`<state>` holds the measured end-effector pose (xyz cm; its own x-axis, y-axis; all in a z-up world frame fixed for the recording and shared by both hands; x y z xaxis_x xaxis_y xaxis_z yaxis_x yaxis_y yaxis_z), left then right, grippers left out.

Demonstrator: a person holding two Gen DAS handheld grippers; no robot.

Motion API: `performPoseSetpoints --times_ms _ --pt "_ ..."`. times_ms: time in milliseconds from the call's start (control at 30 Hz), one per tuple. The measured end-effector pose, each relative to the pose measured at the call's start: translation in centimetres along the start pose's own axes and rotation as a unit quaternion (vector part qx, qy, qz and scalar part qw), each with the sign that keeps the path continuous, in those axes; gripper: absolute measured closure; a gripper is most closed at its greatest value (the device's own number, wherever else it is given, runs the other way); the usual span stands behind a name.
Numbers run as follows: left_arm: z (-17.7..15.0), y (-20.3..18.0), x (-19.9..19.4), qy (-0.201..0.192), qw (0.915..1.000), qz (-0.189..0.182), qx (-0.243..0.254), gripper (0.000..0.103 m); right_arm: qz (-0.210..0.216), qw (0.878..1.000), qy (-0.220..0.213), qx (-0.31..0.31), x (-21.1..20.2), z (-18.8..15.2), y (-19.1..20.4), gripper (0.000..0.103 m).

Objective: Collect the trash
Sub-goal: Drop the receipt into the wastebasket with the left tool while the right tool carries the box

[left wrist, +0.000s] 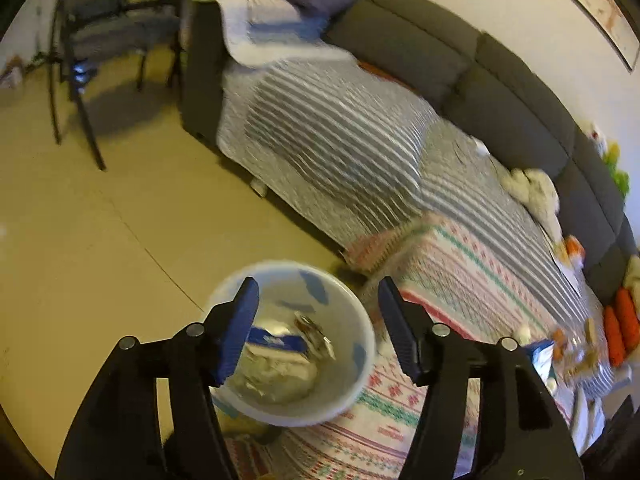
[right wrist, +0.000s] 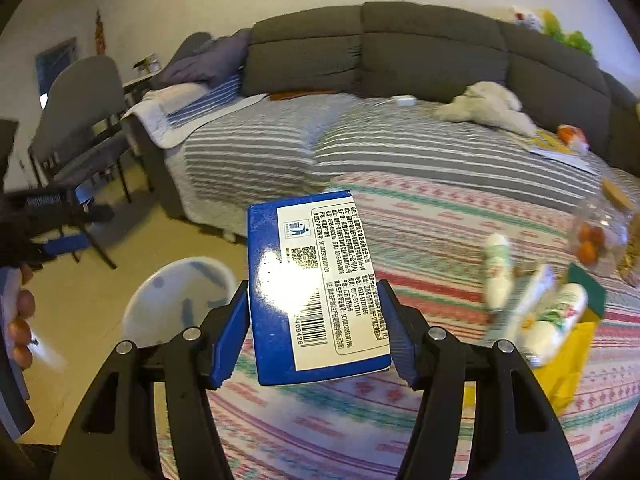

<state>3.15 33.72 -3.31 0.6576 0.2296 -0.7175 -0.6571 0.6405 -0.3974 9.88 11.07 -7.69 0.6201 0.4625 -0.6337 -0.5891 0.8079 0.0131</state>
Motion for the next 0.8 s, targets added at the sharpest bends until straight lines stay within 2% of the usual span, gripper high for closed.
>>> performPoseSetpoints --times_ms 100,333,567,633,700,800 --pt "0.9 0.6 -1.7 -0.046 0.9986 0.025 -0.003 0.03 0.019 1.0 0.005 -0.008 1.1 0.6 2.4 0.042" --pt "3.0 2.8 -4.2 -0.098 0.9937 0.043 -0.034 0.025 0.056 0.997 0.012 -0.042 3.7 2.3 8.4 0.042" --pt "4.0 4.2 -4.4 -0.1 0.9924 0.047 -0.055 0.024 0.075 0.995 0.028 -0.057 6.4 3.1 11.3 0.042" --pt "4.1 4.4 -4.5 -0.101 0.9921 0.047 -0.058 0.024 0.073 0.995 0.035 -0.055 7.0 3.1 11.4 0.038" --pt "4.2 4.5 -4.6 -0.102 0.9917 0.047 -0.061 0.019 0.063 0.996 0.04 -0.05 7.4 3.2 11.1 0.024" --pt "4.1 4.4 -4.4 -0.1 0.992 0.046 -0.061 0.015 0.05 0.997 0.046 -0.037 7.4 3.3 10.2 0.018"
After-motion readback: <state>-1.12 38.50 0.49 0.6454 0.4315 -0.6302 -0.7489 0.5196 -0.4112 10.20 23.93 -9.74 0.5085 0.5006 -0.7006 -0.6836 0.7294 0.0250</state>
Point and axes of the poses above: each gripper's, at about its wrist camera, not at the fingertips, and x roughly the way its jaws point, y to its left, z to its top, the point moved 2 cm from there along x, roughly the way its jaws point, and after that the axes turned 9 degrees about -x, right-handed, at the moved point
